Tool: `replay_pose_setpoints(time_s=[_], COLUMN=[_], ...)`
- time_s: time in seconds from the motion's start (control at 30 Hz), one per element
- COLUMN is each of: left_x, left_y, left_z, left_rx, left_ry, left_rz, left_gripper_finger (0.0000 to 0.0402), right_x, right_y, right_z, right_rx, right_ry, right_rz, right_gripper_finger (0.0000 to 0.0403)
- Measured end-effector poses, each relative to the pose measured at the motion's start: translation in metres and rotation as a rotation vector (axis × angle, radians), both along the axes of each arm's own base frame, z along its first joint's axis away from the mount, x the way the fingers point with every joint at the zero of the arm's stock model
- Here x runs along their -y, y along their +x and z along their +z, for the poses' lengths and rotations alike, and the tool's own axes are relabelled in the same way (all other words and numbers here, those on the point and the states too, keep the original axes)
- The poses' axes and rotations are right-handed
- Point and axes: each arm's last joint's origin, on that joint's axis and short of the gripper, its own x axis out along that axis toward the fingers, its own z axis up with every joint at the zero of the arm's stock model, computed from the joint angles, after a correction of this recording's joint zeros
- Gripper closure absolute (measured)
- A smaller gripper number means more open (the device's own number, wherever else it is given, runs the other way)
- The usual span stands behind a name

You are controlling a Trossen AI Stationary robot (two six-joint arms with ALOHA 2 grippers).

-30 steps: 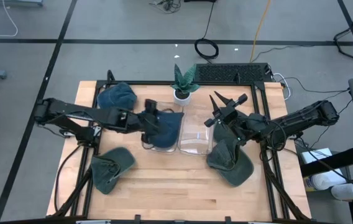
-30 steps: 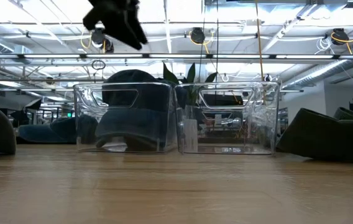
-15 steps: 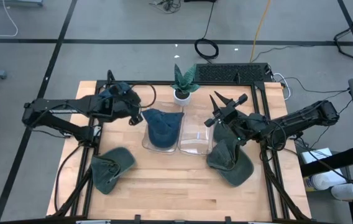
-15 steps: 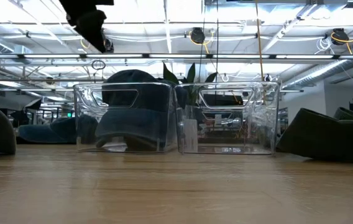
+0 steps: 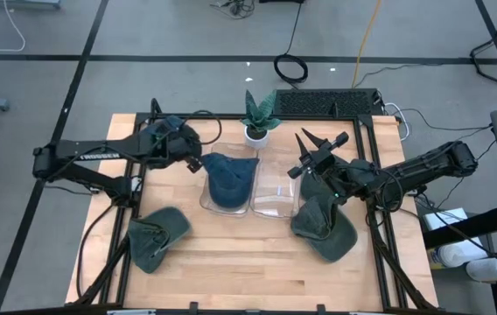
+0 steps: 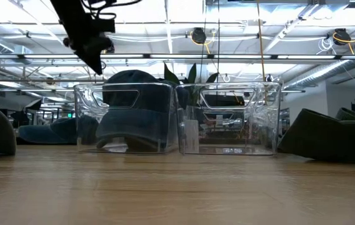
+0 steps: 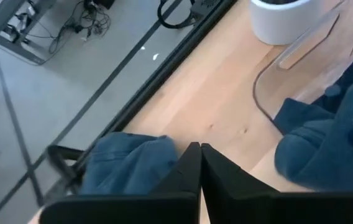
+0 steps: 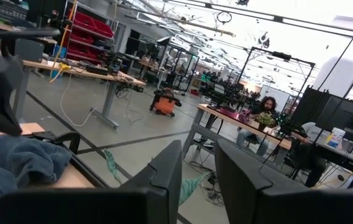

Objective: Pick & Place hat
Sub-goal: Put the bottom blue cap into the left transparent bin

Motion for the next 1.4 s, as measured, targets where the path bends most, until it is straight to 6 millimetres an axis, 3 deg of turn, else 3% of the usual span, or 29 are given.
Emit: replay_pose_setpoints(time_s=[0.2, 0.37, 0.7, 1.07, 1.4], left_x=[-0.009, -0.01, -0.01, 0.008, 0.008], left_y=[0.008, 0.022, 0.052, 0.074, 0.076], left_z=[-0.026, -0.035, -0.074, -0.091, -0.102], left_rx=[0.086, 0.134, 0.004, -0.044, -0.089], left_ry=[-0.053, -0.08, -0.128, -0.091, -0.118], left_rz=[-0.089, -0.207, -0.349, -0.568, -0.578], left_gripper_finger=[0.0399, 0.0399, 0.04, 0.0401, 0.0397], right_x=[0.0, 0.0, 0.0, 0.0, 0.001], right_y=[0.0, 0.0, 0.0, 0.0, 0.0], right_z=[0.0, 0.0, 0.0, -0.001, -0.001], right_rx=[0.0, 0.0, 0.0, -0.002, 0.005], right_ry=[0.0, 0.0, 0.0, 0.003, 0.007], right_rz=[0.0, 0.0, -0.002, -0.002, -0.002], right_gripper_finger=[0.0321, 0.0321, 0.032, 0.0321, 0.0321])
